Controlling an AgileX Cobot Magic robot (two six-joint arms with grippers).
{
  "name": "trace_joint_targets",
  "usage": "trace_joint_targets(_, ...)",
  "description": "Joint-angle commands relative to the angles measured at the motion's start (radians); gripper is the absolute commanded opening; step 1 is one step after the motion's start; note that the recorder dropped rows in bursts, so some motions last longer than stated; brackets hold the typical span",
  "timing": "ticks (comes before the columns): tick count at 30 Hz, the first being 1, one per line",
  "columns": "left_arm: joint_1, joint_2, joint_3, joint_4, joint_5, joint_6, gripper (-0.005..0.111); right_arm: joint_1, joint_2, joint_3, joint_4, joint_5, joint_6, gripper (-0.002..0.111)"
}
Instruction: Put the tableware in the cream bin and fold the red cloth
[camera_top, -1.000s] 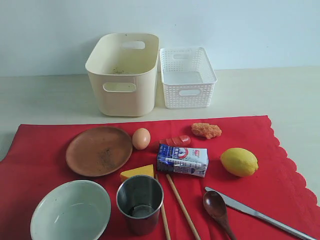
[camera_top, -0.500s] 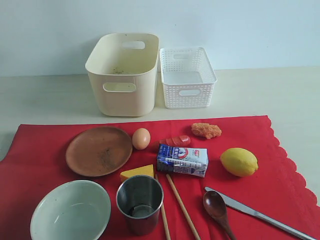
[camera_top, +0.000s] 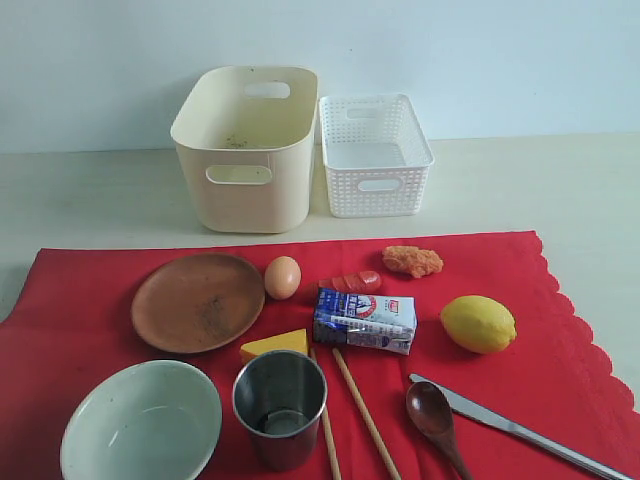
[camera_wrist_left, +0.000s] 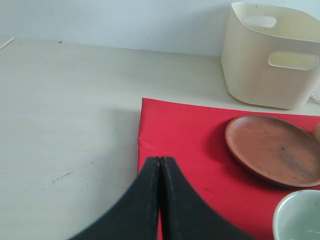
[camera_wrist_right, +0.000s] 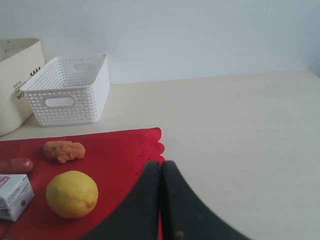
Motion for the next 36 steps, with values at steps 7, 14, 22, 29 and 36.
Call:
trace_joint_targets(7,0.002,-0.005,0.003,0.001,-0.011,0.001,0.000,-0.007,-0.007,0.005,0.000,-0.008,-0.001,0.000)
trace_joint_targets(14,0.002,-0.005,0.003,0.001,-0.011,0.001,0.000,-0.007,-0.007,0.002,0.000,-0.002,-0.001,0.000)
trace_joint_targets(22,0.002,-0.005,0.003,0.001,-0.011,0.001,0.000,-0.007,-0.007,-0.062,0.000,-0.003,-0.001,0.000)
trace_joint_targets(29,0.002,-0.005,0.003,0.001,-0.011,0.001,0.000,-0.007,-0.007,-0.118,0.000,-0.004,-0.001,0.000)
trace_joint_targets(36,0.002,-0.005,0.003,0.001,-0.011,0.001,0.000,-0.007,0.001,-0.156,0.000,-0.008,-0.001,0.000)
